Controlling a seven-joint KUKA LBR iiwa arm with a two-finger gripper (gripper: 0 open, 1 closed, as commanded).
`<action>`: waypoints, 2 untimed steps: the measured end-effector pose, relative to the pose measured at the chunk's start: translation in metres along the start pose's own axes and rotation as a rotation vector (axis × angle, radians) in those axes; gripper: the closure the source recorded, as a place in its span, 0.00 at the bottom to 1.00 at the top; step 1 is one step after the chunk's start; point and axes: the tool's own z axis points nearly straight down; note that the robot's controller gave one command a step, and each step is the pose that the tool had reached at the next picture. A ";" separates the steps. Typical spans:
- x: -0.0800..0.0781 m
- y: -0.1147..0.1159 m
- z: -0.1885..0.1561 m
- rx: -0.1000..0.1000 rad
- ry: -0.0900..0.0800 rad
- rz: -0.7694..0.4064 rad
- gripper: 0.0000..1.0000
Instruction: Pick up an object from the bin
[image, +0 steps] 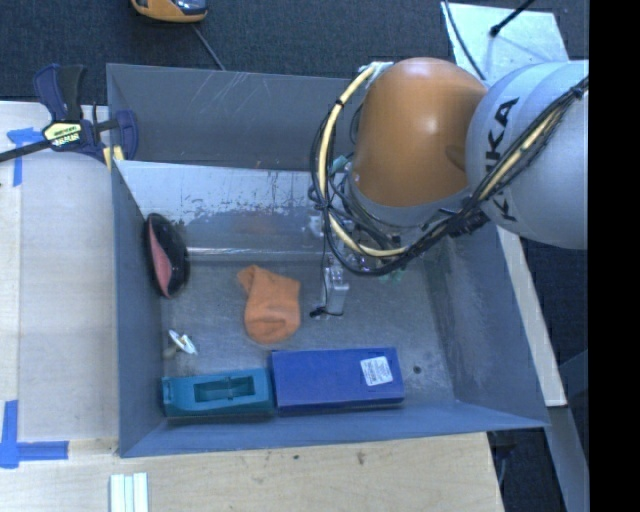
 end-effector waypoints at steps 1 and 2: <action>-0.001 0.000 -0.005 -0.001 -0.008 0.002 0.00; 0.008 0.001 0.038 -0.002 -0.016 0.023 0.00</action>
Offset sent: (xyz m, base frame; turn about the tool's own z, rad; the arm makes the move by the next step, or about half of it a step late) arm -0.0251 0.0044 -0.0980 0.0488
